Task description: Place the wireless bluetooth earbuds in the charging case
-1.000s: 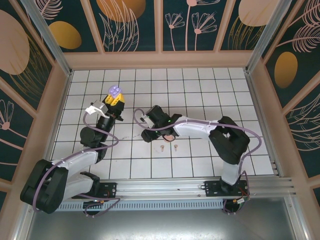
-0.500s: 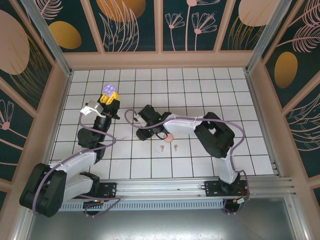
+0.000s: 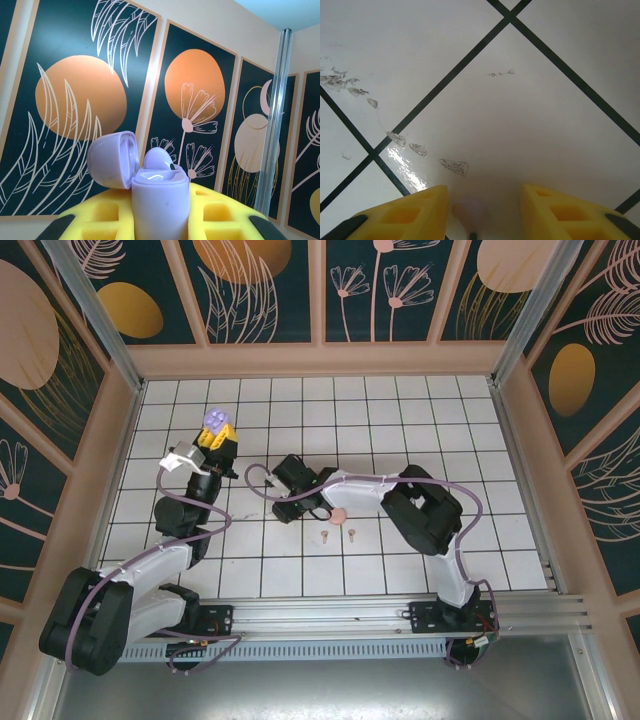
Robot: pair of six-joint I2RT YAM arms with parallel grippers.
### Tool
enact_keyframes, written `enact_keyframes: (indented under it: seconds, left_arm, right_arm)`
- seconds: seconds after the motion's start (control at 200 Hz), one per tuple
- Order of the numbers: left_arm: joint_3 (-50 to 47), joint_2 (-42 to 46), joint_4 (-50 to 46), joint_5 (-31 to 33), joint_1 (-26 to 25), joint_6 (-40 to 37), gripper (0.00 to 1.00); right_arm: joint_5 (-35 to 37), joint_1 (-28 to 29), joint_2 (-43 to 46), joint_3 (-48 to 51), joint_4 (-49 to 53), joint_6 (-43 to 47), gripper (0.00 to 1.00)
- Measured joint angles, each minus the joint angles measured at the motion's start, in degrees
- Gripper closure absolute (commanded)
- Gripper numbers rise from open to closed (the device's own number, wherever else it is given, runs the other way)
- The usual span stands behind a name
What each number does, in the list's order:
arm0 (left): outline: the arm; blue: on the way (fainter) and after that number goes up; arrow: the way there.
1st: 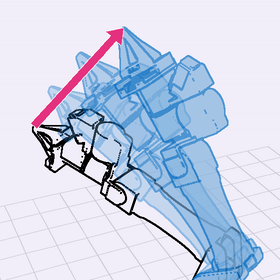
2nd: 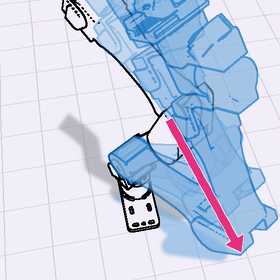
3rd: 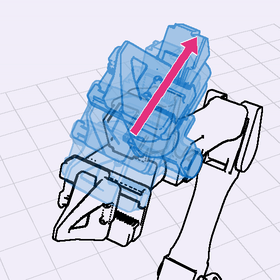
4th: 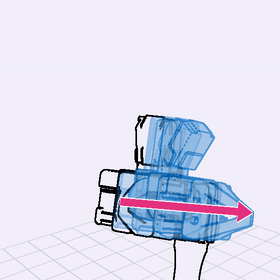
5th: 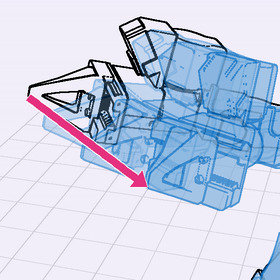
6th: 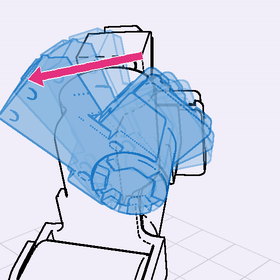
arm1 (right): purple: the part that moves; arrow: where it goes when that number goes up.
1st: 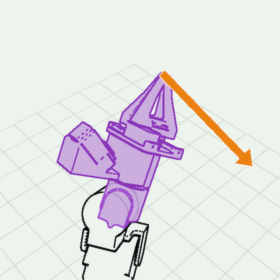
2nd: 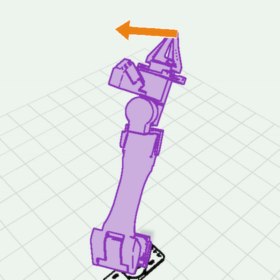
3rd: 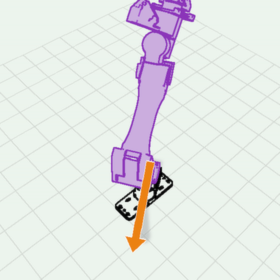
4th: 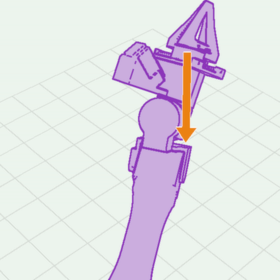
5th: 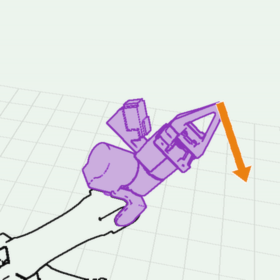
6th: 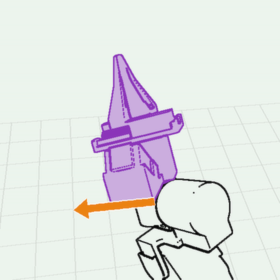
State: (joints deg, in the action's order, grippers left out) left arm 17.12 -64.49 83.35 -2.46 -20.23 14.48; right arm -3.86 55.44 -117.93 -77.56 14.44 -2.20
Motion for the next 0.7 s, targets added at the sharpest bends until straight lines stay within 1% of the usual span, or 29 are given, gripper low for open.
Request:
enact_keyframes:
  seconds: [0.425,0.5,0.656,0.701]
  left_arm:
    - [0.0,0.0,0.0,0.0,0.0,0.0,1.00]
    - [-0.1,0.0,0.0,0.0,0.0,0.0,1.00]
    - [-0.1,0.1,0.0,0.0,0.0,0.0,1.00]
    - [-0.1,0.1,0.0,0.0,0.0,0.0,1.00]
  right_arm:
    - [4.9,1.7,-0.1,0.0,0.2,0.4,0.62]
    - [5.5,1.9,-0.1,0.0,0.2,0.4,0.64]
    - [6.3,2.4,-0.2,0.0,0.2,0.4,0.66]
    - [6.6,2.6,-0.2,0.0,0.1,0.4,0.68]
